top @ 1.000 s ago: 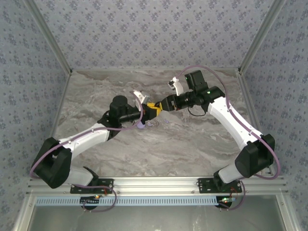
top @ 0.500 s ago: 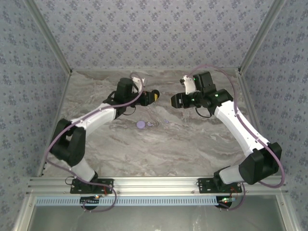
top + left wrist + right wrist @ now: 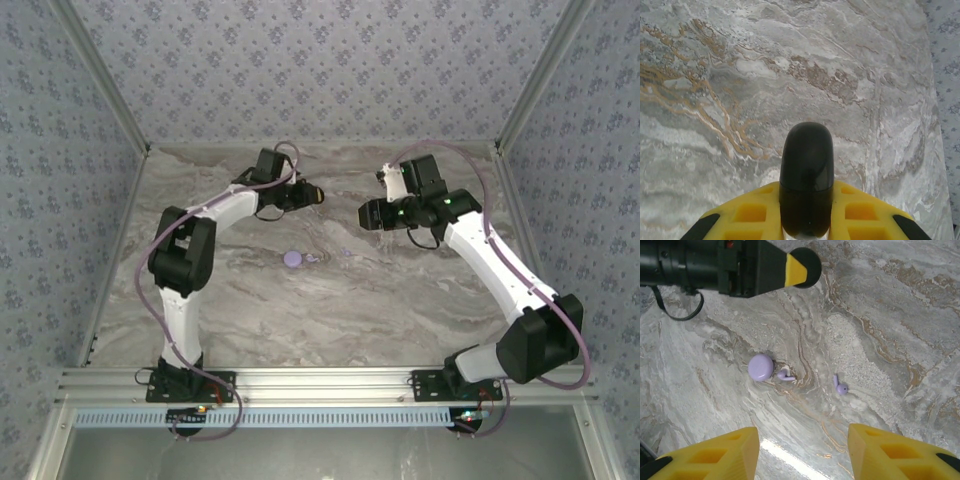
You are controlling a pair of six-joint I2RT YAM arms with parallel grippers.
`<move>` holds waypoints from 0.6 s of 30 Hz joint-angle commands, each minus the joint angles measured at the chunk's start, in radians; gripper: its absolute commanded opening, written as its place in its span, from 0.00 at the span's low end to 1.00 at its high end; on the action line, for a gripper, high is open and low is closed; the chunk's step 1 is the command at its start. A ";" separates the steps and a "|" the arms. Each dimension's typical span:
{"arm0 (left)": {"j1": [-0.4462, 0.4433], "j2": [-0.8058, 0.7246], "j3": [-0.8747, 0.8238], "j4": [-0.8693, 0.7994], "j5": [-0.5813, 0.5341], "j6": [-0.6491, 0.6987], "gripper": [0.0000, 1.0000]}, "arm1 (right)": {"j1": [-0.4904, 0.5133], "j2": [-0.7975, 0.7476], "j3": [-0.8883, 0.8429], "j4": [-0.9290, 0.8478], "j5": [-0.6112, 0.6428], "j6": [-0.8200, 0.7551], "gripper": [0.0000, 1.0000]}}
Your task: Insert the wireless bluetooth earbuds into the charging case
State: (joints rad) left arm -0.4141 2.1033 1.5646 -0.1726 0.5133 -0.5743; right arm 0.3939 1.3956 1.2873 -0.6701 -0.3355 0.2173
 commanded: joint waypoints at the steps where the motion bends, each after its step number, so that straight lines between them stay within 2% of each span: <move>1: 0.016 0.070 0.109 -0.070 0.037 -0.003 0.18 | -0.005 -0.023 -0.011 -0.021 0.009 0.012 0.52; 10: 0.032 0.272 0.378 -0.174 0.067 -0.014 0.19 | -0.005 -0.021 -0.021 -0.014 -0.011 0.022 0.52; 18: 0.043 0.398 0.550 -0.241 0.065 -0.022 0.26 | -0.004 -0.017 -0.023 -0.012 -0.025 0.023 0.52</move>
State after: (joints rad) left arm -0.3794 2.4676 2.0552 -0.3584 0.5579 -0.5888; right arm 0.3939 1.3956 1.2720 -0.6746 -0.3378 0.2211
